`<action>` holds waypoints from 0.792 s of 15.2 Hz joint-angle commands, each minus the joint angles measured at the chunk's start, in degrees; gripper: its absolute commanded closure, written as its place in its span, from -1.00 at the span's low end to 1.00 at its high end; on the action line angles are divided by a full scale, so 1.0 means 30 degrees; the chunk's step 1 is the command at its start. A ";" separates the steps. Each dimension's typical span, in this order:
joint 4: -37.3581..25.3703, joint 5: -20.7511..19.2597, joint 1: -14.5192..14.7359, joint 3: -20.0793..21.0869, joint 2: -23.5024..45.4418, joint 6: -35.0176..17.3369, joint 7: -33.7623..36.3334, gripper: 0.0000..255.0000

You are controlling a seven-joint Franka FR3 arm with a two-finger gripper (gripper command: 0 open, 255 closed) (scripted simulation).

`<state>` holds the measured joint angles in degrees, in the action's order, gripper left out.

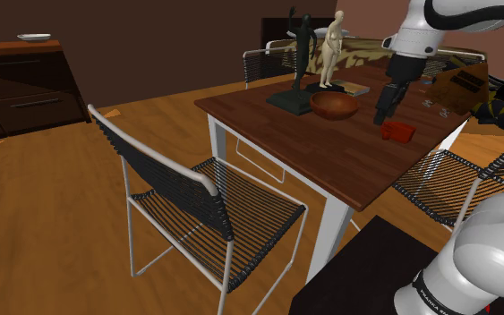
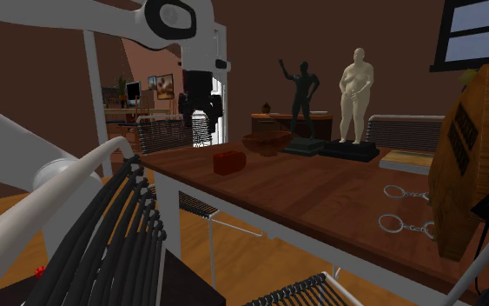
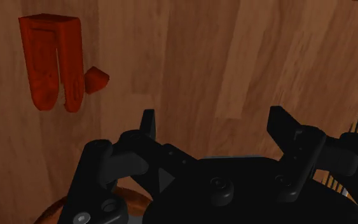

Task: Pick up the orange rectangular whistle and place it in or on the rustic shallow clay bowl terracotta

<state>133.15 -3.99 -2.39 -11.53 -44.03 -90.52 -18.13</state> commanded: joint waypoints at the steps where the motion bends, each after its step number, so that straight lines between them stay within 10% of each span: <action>1: 0.0240 -0.0753 -0.0160 -0.0789 0.0168 -0.0422 -0.1205 -1.00; 12: 0.0334 -0.3290 -0.0555 -0.4196 0.2193 -0.2952 -0.5712 -1.00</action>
<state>133.48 -13.64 -3.97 -23.90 -37.40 -98.71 -35.09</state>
